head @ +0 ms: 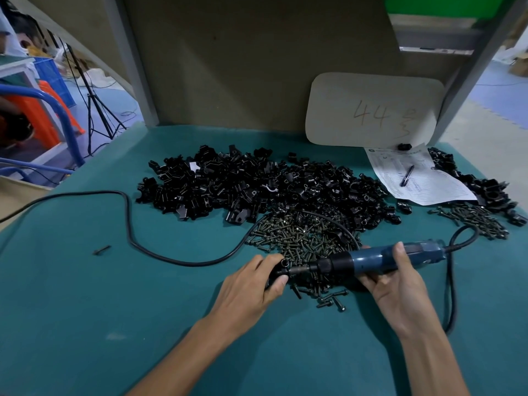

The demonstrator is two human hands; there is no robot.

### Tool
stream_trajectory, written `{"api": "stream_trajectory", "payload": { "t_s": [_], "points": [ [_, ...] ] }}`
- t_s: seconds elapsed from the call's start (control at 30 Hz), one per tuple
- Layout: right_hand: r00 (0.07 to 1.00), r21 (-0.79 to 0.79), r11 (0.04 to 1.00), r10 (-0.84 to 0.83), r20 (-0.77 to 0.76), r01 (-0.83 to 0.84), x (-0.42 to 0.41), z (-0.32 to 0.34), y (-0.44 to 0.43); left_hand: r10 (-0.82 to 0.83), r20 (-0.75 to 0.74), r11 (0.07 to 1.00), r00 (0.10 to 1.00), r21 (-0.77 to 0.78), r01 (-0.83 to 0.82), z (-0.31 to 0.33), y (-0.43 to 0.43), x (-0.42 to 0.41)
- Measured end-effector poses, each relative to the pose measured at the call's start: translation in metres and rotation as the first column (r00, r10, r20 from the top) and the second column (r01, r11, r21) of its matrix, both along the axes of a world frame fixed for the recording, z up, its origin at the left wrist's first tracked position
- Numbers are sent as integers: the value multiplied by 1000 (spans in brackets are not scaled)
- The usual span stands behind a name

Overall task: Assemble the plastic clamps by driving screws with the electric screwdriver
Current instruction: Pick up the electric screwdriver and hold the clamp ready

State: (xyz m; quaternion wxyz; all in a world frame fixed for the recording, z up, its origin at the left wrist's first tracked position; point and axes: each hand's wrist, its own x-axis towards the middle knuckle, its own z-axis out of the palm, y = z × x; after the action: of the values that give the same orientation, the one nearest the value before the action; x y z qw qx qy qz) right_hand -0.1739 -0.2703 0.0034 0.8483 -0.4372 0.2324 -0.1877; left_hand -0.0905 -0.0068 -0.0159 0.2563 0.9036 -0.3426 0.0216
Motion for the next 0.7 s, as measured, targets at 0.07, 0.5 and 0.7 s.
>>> {"api": "stream_trajectory", "payload": {
  "t_s": [0.07,0.5,0.7],
  "points": [
    [1000,-1,1000,1,0,-1,0,0,0,5,1,1000,1000,8,-5,0,0,0],
    [1000,-8,1000,-6,-7,6,-1,1,2,7,-25,1000,1000,25,-6,1,0,-1],
    [999,20,1000,-9,49,8,-1,1,1,-2,-127,999,992,-53,-5,4,1,-2]
  ]
}}
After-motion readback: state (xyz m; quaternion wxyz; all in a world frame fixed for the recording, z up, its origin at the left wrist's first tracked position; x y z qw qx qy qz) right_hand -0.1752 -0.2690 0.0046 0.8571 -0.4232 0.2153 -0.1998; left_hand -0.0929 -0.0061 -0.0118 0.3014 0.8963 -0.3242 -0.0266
